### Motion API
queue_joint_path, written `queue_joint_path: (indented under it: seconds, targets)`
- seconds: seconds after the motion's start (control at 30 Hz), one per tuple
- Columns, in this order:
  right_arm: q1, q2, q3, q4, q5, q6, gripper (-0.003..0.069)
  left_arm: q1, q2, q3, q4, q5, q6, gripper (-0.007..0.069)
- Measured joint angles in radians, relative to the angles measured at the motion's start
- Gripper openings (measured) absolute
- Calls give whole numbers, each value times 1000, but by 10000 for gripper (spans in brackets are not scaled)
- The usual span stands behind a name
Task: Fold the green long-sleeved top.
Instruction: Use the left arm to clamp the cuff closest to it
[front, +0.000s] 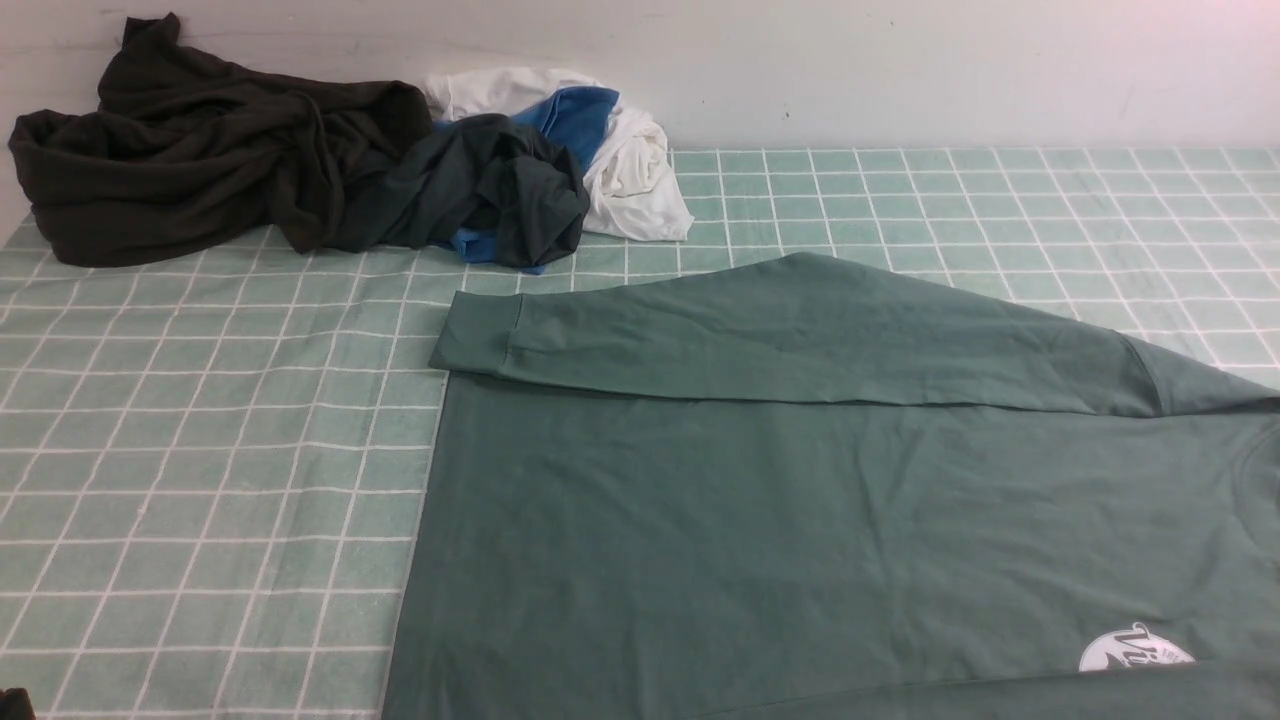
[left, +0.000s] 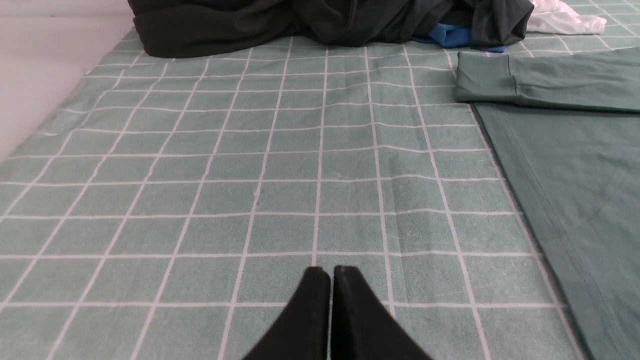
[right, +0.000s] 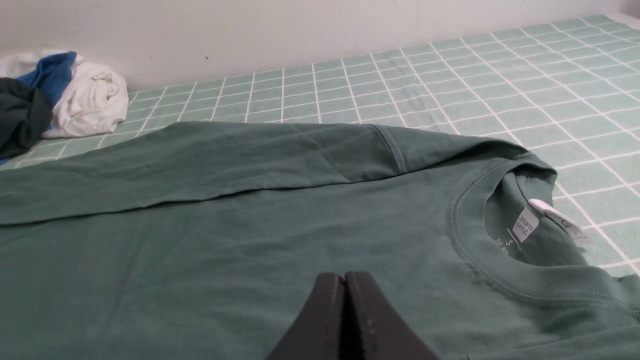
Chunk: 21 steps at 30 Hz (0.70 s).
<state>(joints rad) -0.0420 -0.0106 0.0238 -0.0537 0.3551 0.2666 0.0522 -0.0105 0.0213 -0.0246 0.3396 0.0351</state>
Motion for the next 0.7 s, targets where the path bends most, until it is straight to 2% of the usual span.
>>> queue_joint_path:
  seconds: [0.53, 0.7]
  targets:
    - [0, 0, 0, 3, 0, 0, -14, 0, 0, 0, -15, -3, 1, -3]
    - [0, 0, 0, 4, 0, 0, -14, 0, 0, 0, -115, -7, -14, -3]
